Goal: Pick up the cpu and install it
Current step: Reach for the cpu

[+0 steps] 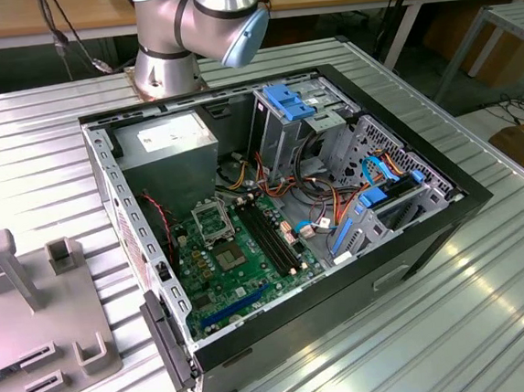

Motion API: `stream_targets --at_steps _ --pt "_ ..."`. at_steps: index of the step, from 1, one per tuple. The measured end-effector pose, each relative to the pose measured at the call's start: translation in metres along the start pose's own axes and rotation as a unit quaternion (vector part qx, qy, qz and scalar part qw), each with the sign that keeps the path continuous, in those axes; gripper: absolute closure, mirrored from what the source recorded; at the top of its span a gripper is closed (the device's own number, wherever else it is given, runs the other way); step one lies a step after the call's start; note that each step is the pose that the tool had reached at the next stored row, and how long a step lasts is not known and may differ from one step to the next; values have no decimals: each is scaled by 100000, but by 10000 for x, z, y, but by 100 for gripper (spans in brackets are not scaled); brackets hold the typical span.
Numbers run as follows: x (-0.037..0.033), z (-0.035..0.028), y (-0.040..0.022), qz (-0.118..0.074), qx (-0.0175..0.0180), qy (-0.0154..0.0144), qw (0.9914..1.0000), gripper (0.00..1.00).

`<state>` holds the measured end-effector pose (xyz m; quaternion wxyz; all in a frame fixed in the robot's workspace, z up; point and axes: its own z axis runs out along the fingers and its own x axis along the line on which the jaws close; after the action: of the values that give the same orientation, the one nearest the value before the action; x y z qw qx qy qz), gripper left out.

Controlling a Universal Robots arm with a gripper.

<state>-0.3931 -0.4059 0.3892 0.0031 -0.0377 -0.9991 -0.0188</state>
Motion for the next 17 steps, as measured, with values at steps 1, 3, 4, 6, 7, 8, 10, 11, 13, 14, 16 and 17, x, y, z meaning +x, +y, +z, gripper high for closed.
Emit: stream_targets --at_steps 1,3,4,6,7,8,10,11,13,14,16,17 --pt "88 10 -15 26 83 717 99997 90" --pt "120 14 -20 37 109 984 99995 90" --pt "141 16 -23 44 133 1172 99993 90" --pt "182 22 -30 59 165 1570 99988 90" --pt "194 23 -32 62 182 1710 99985 90" --pt "206 25 -34 67 191 1843 99983 90" --pt "228 27 -36 77 212 2089 99978 90" --pt "237 28 -37 79 219 2180 99976 90" --pt "246 29 -39 77 221 2224 99975 90" --pt "246 29 -38 73 223 2227 99975 90" --pt "248 28 -38 82 224 2232 99975 90" --pt "248 29 -38 78 221 2230 99975 90"
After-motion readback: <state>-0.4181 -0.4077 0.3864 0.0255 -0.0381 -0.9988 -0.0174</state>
